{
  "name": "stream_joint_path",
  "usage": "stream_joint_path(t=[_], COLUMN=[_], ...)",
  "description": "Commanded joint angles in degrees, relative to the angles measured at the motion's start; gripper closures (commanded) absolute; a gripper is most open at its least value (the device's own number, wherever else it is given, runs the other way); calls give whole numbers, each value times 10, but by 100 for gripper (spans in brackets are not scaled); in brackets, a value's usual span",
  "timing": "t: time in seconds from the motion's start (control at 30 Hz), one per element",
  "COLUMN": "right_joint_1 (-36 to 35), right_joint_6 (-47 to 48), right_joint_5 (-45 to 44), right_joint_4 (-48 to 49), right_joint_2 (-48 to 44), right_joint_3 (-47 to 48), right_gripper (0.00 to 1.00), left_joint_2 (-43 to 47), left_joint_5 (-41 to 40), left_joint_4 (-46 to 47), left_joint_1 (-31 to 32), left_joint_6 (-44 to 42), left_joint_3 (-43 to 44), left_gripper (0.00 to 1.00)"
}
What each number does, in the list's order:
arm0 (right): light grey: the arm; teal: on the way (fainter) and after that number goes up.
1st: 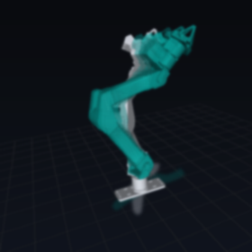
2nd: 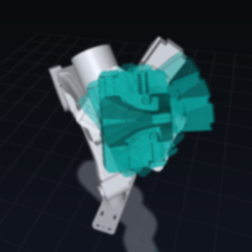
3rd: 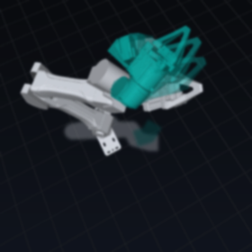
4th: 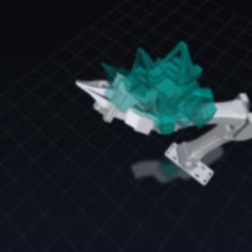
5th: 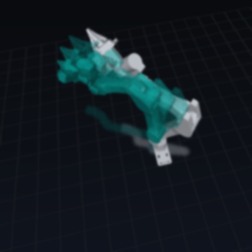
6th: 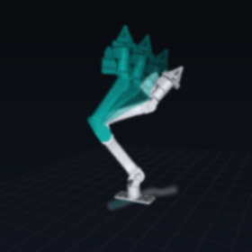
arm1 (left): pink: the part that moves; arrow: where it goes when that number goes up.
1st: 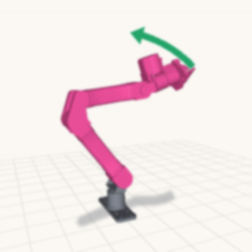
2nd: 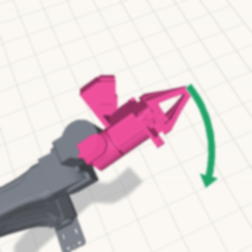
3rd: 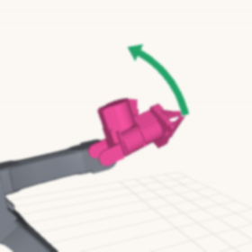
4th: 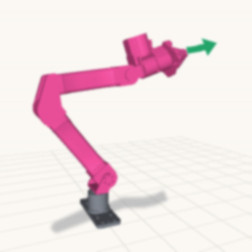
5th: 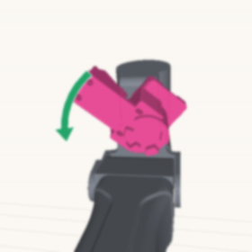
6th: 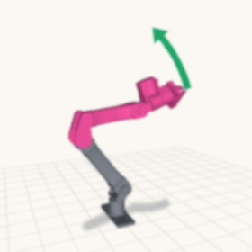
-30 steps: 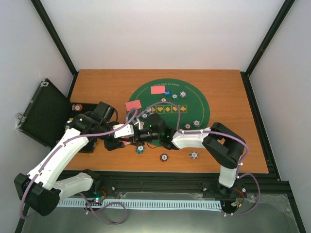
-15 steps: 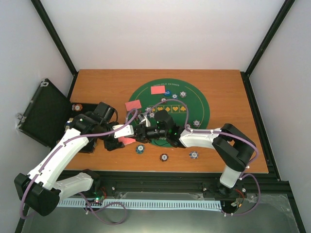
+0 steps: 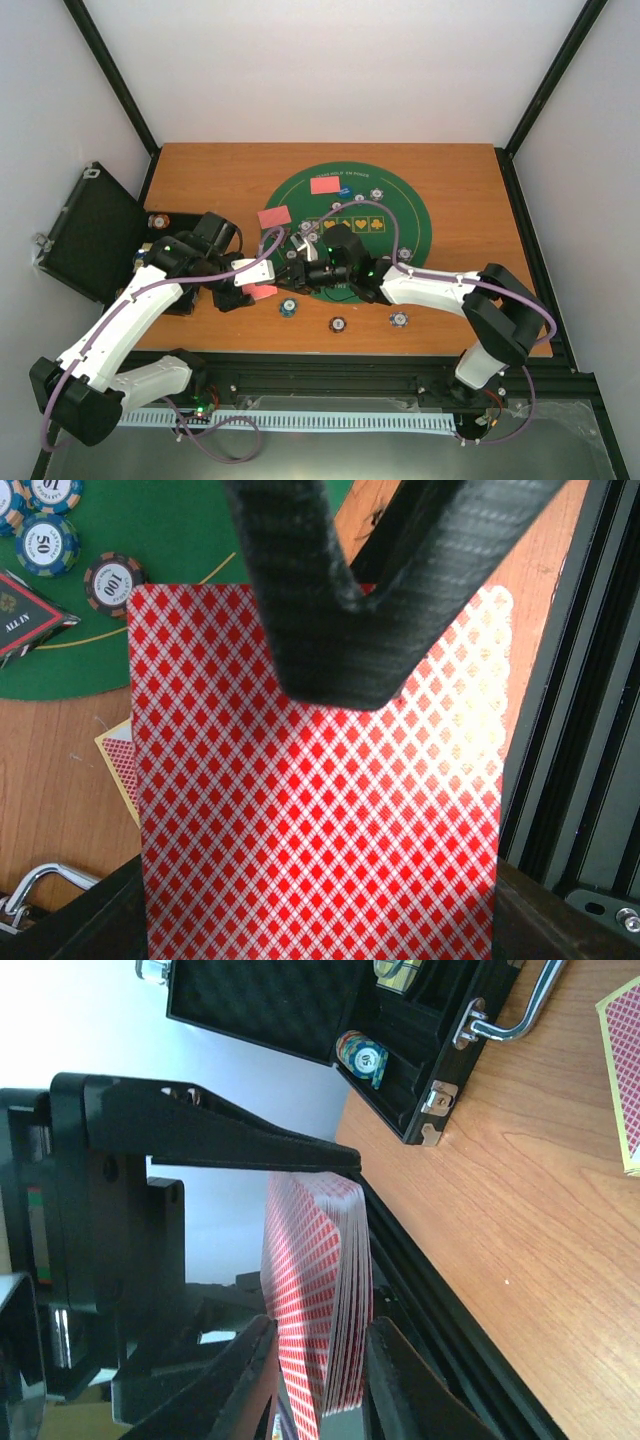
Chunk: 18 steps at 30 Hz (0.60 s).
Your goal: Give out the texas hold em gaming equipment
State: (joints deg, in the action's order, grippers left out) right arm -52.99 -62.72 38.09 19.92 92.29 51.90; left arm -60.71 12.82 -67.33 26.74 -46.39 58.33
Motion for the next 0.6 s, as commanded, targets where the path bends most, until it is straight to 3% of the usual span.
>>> stream_joint_path(t=[0.0, 0.07, 0.13, 0.23, 0.33, 0.57], right_joint_1=[1, 0, -1, -4, -9, -19], right_joint_6=[18, 15, 16, 17, 6, -19], right_joint_5=[-13, -13, -12, -5, 5, 11], right_joint_4=[-27, -24, -23, -19, 10, 56], right_joint_2=[-24, -29, -32, -22, -7, 39], right_joint_3=[-5, -8, -10, -10, -13, 5], right_gripper=[77, 77, 70, 40, 25, 26], left_joint_2=[10, 10, 9, 7, 5, 2], left_joint_5=[-3, -4, -5, -3, -2, 0], left_joint_4=[7, 7, 7, 7, 7, 4], left_joint_1=[-1, -1, -1, -1, -1, -1], left_joint_6=[-14, -15, -15, -14, -12, -12], left_joint_3=[4, 3, 3, 4, 6, 12], left_gripper=[89, 89, 89, 89, 89, 89])
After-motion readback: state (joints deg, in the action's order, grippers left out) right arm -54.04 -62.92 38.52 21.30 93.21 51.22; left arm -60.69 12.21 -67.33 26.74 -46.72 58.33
